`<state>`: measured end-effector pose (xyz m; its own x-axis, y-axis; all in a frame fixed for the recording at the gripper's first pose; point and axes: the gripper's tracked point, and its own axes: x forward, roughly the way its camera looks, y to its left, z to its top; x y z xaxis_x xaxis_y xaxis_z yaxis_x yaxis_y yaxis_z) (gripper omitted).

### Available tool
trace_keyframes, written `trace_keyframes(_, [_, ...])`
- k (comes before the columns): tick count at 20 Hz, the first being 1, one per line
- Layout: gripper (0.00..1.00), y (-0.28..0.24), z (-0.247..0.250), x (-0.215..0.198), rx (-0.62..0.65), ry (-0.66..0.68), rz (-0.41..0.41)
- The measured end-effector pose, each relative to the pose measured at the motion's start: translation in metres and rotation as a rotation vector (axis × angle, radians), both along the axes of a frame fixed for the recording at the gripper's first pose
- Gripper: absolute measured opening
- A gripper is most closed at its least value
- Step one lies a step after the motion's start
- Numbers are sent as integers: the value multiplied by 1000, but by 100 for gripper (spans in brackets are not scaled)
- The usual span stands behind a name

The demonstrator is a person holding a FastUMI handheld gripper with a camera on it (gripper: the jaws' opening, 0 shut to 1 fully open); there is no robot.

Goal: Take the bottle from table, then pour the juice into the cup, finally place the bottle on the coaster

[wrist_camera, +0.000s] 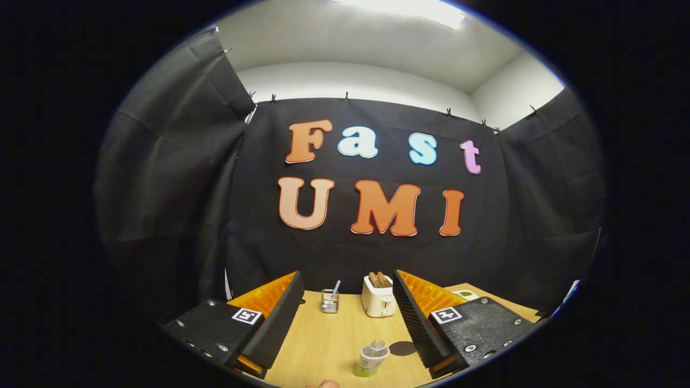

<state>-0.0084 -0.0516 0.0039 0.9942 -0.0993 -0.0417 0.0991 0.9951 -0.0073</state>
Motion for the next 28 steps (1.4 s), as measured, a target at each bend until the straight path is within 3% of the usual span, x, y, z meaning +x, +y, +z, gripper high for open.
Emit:
trace_keyframes(8, [98,-3,-14,7,64,14,11])
trace_keyframes(14, [98,-19,-52,7,99,84,-29])
trace_keyframes(20, [98,-30,-118,3,167,186,-72])
trace_keyframes(28, [98,-44,-222,3,138,383,-123])
